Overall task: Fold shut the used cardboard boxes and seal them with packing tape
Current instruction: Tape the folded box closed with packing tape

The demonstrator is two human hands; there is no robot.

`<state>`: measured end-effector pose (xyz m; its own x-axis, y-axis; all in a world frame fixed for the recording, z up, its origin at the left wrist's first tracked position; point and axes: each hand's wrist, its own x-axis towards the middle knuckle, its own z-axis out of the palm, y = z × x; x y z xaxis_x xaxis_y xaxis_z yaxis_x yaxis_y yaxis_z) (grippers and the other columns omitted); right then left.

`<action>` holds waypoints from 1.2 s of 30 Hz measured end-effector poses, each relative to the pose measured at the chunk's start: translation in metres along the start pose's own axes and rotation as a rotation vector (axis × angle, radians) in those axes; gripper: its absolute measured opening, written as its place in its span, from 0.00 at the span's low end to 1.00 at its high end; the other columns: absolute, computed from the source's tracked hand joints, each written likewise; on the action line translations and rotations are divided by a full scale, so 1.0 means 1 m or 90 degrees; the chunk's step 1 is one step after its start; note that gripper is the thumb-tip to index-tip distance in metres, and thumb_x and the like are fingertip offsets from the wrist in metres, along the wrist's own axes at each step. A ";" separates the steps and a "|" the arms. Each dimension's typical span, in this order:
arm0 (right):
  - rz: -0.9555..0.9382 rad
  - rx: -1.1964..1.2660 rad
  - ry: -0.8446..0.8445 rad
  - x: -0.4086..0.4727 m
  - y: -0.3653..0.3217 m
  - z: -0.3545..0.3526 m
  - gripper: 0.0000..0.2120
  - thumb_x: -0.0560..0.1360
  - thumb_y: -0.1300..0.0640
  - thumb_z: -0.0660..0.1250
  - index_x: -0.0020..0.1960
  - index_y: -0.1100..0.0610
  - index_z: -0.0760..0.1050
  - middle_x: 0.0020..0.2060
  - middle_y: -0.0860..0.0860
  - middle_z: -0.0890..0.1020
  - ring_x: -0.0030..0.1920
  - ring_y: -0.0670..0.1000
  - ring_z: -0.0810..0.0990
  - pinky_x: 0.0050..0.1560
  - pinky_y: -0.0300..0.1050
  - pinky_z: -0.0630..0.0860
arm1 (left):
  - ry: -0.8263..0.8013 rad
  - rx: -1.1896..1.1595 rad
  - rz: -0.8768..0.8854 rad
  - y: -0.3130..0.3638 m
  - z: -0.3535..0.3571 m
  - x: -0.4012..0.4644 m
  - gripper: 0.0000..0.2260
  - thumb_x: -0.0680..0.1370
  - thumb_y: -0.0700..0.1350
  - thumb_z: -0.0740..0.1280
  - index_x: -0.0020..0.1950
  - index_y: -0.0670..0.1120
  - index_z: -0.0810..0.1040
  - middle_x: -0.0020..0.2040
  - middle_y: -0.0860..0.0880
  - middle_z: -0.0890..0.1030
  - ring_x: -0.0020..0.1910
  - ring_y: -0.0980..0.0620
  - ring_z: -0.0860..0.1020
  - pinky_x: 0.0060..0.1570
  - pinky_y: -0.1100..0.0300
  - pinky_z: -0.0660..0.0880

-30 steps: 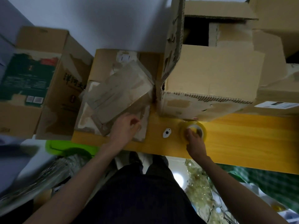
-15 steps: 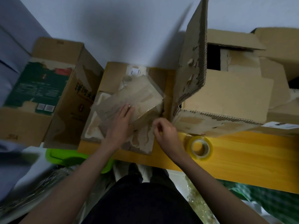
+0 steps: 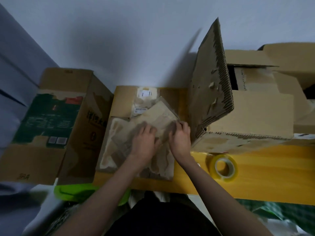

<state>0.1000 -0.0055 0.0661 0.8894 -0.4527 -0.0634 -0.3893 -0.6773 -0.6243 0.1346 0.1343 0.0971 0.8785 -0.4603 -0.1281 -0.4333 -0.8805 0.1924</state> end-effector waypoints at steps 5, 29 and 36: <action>0.031 0.002 0.028 0.014 -0.004 -0.002 0.15 0.83 0.59 0.60 0.67 0.63 0.75 0.63 0.59 0.76 0.63 0.61 0.73 0.64 0.54 0.71 | -0.064 -0.027 0.220 -0.001 -0.020 0.063 0.20 0.82 0.41 0.61 0.75 0.47 0.69 0.74 0.49 0.68 0.72 0.47 0.67 0.67 0.48 0.72; 0.209 0.079 -0.019 0.047 0.000 0.001 0.03 0.80 0.57 0.67 0.47 0.53 0.76 0.42 0.51 0.81 0.44 0.53 0.81 0.45 0.57 0.80 | -0.123 -0.008 0.290 -0.034 -0.006 0.183 0.11 0.79 0.53 0.68 0.55 0.49 0.85 0.53 0.52 0.83 0.56 0.48 0.75 0.58 0.58 0.66; 0.223 0.062 -0.002 0.048 -0.002 0.000 0.03 0.79 0.56 0.68 0.48 0.55 0.77 0.45 0.52 0.81 0.46 0.53 0.81 0.45 0.54 0.79 | -0.030 -0.237 0.011 -0.034 0.007 0.174 0.16 0.72 0.46 0.78 0.59 0.46 0.85 0.56 0.44 0.85 0.57 0.45 0.81 0.59 0.52 0.78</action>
<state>0.1440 -0.0257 0.0642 0.7067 -0.6455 -0.2897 -0.6463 -0.4223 -0.6356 0.3004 0.0832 0.0617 0.8580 -0.4865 -0.1650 -0.3370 -0.7754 0.5340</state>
